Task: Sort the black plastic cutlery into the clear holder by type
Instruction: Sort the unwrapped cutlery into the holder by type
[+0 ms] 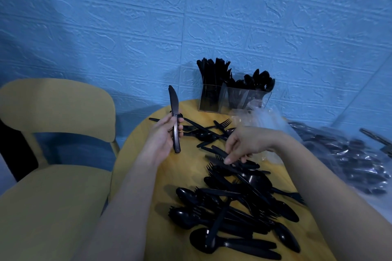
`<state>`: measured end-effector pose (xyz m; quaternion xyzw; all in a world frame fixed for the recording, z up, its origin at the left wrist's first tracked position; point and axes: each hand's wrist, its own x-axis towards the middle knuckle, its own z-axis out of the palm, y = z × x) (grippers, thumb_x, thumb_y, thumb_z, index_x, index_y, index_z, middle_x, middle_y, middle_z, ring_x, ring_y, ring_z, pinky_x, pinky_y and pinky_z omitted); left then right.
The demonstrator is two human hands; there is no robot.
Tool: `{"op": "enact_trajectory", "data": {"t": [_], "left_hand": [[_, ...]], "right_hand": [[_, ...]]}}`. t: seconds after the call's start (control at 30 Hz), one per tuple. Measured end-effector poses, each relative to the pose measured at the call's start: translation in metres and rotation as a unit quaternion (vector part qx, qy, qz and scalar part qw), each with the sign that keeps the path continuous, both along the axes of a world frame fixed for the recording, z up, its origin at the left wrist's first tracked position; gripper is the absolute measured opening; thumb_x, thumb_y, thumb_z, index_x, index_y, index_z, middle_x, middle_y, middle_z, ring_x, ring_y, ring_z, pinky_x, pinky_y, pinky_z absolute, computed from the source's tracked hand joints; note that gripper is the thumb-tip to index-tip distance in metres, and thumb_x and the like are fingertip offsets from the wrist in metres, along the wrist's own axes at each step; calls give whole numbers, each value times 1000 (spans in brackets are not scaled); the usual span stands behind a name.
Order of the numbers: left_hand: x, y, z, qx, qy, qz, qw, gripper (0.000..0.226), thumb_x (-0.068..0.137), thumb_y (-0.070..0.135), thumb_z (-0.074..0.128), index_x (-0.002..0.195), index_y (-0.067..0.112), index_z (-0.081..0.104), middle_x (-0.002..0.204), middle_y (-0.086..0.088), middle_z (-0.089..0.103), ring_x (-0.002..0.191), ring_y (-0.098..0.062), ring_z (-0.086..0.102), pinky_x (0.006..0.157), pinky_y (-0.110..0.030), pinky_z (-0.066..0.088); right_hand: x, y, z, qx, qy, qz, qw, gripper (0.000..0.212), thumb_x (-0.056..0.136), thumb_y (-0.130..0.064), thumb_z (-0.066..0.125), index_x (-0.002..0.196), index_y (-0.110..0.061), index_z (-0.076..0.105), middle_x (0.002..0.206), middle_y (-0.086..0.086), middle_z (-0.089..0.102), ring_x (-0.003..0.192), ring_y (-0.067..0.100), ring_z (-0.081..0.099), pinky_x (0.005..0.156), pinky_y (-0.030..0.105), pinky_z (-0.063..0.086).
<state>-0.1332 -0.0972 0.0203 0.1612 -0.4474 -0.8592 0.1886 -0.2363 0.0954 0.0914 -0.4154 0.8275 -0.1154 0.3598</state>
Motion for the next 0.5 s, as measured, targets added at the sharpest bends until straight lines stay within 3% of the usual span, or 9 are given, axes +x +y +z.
{"op": "enact_trajectory", "data": {"t": [0.13, 0.3, 0.37, 0.43, 0.5], "left_hand": [[0, -2, -1, 2, 1, 6, 1000, 31, 101, 9, 39, 127, 7, 56, 84, 0, 58, 68, -8, 53, 61, -22, 48], [-2, -2, -2, 2, -1, 9, 1000, 31, 100, 9, 39, 126, 7, 56, 86, -1, 58, 70, -9, 52, 65, -24, 46], [-2, -2, -2, 2, -1, 11, 1000, 31, 100, 9, 38, 126, 7, 56, 87, -1, 57, 71, -10, 51, 67, -25, 45], [-3, -2, -3, -3, -2, 11, 1000, 31, 101, 9, 38, 126, 7, 56, 87, -1, 57, 72, -10, 51, 68, -25, 45], [-3, -2, -3, -11, -2, 7, 1000, 31, 101, 9, 38, 127, 6, 55, 87, -1, 57, 71, -10, 50, 67, -25, 44]], "right_hand": [[-3, -1, 7, 4, 25, -1, 1000, 19, 85, -30, 68, 80, -12, 70, 50, -13, 59, 49, 0, 53, 48, 13, 36], [-5, 1, 12, 93, 5, 33, 995, 21, 86, -38, 64, 76, -21, 69, 65, -13, 66, 52, -1, 57, 50, 14, 38], [-14, -1, 10, 26, 75, 21, 997, 14, 85, -36, 65, 77, -26, 69, 73, -13, 68, 57, -5, 56, 57, 15, 41], [-24, -8, 4, -51, 183, 22, 981, 4, 86, -28, 67, 87, -26, 70, 87, -12, 67, 74, -5, 56, 74, 19, 43], [-28, -20, -6, -66, 270, 66, 958, 15, 89, -23, 64, 103, -24, 69, 97, -11, 57, 88, 3, 52, 87, 25, 43]]}}
